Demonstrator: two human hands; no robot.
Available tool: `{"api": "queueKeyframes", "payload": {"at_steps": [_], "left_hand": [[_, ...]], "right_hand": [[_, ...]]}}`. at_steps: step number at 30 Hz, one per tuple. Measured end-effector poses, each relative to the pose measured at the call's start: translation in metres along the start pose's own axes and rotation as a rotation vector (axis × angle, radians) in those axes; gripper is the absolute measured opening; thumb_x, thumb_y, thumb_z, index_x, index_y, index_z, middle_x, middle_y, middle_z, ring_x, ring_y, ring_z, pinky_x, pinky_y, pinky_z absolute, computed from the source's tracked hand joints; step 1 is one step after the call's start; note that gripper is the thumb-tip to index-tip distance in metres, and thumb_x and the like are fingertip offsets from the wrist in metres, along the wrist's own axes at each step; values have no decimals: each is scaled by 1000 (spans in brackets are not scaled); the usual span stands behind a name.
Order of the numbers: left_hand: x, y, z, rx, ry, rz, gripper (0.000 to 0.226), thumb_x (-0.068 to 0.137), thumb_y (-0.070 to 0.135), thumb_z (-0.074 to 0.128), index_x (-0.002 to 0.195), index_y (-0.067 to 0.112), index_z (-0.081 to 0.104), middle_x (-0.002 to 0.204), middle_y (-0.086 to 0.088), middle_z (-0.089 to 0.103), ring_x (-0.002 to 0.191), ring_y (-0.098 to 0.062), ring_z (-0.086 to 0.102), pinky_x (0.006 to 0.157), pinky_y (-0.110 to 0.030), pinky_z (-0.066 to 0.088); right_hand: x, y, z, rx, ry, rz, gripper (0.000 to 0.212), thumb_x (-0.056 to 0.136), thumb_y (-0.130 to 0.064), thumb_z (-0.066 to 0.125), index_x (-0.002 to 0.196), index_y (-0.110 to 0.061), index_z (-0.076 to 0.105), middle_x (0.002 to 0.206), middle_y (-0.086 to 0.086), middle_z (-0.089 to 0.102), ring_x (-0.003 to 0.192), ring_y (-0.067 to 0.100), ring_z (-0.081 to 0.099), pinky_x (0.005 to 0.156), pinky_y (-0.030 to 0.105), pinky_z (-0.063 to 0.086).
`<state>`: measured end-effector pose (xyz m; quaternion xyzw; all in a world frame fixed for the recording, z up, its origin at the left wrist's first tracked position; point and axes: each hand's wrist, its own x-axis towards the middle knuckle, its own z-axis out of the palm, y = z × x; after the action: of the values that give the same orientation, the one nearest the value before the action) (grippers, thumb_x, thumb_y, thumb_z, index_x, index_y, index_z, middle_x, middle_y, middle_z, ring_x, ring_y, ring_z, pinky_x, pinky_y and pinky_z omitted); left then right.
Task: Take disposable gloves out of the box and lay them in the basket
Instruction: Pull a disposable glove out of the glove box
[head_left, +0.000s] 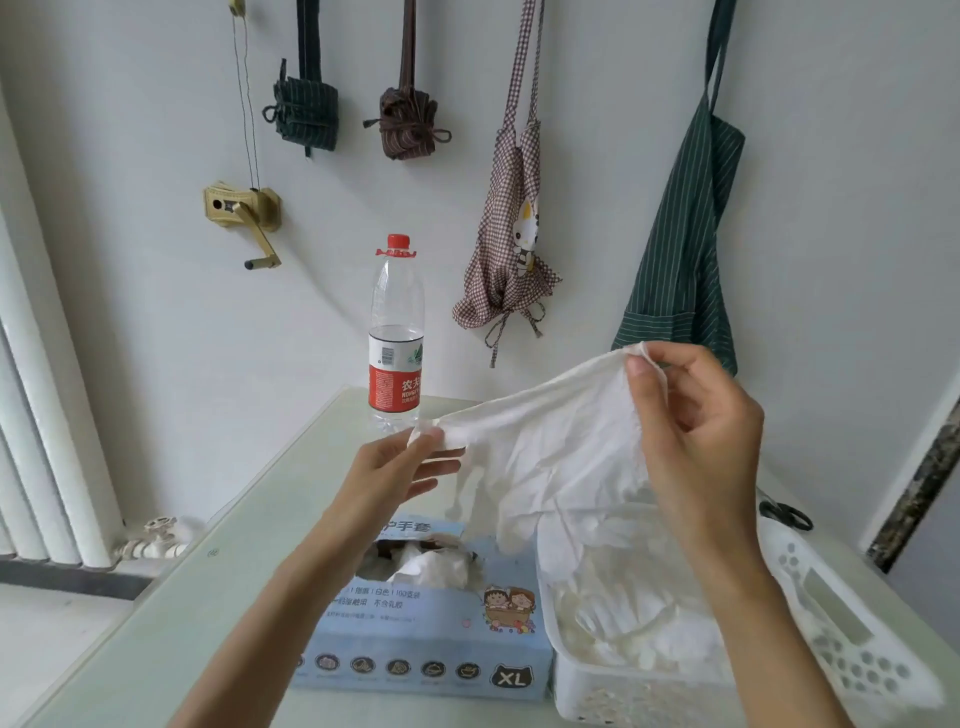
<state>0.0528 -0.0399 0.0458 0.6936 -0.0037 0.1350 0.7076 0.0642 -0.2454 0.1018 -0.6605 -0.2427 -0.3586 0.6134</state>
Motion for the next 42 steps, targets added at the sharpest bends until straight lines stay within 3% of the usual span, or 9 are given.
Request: {"api": "queueKeyframes", "payload": {"at_steps": [4,7,11,21,26,29,31,34,42], "left_hand": [[-6,5,48,-52,-33,162,32,102,24,35,97,14,65,88,4,75,87,-6,70,74,-13,51],[-1,2,79,13,59,216,37,103,27,32,88,10,61,75,2,71,73,-12,68,67,-20,54],[1,4,122,131,155,226,38,103,30,34,69,15,44,47,13,44,45,-1,40,46,-16,31],[-4,28,127,63,112,151,27,98,24,41,75,14,47,66,0,37,54,-8,33,43,-14,31],[23,1,126,461,-96,-14,27,97,27,45,81,15,63,60,0,62,51,-17,58,59,-25,51],[32,-36,142,1025,-129,76,29,99,32,37,90,23,63,70,-1,69,74,-24,67,71,-29,47],[36,-55,149,1222,-86,199,32,100,36,35,100,22,63,90,-6,70,90,-30,63,70,-31,41],[44,-64,150,1291,-47,301,31,99,43,39,111,24,59,102,-5,68,94,-31,62,70,-31,41],[63,-60,137,1287,-6,414,49,86,64,46,112,25,58,84,4,71,84,-21,65,63,-28,39]], "right_hand": [[8,-7,-36,-89,24,-44,12,93,-16,59,87,-26,61,68,-11,63,60,-1,53,58,10,41],[15,-6,-57,-143,61,-52,5,94,-17,59,92,-18,63,63,-12,60,55,0,49,55,11,38],[22,-9,-91,-267,55,-58,7,94,-18,58,92,-13,63,49,-20,49,45,3,40,48,10,29],[19,-21,-116,-208,41,28,8,96,-24,56,88,-22,58,43,-8,43,40,7,33,41,17,29],[9,42,-134,-383,43,265,14,95,-26,56,97,-13,61,48,-2,47,43,10,37,42,18,32],[-8,95,-144,-743,-80,456,19,95,-29,53,103,-13,60,82,8,68,77,24,62,67,32,50],[-18,117,-149,-890,-183,563,20,96,-30,51,106,-15,60,102,9,68,94,30,63,76,37,50],[-22,128,-153,-1001,-278,612,21,97,-32,48,110,-17,57,107,12,65,96,32,61,77,37,50],[-19,128,-149,-1199,-342,420,25,101,-33,42,115,-15,52,102,9,67,93,30,63,66,31,39]]}}
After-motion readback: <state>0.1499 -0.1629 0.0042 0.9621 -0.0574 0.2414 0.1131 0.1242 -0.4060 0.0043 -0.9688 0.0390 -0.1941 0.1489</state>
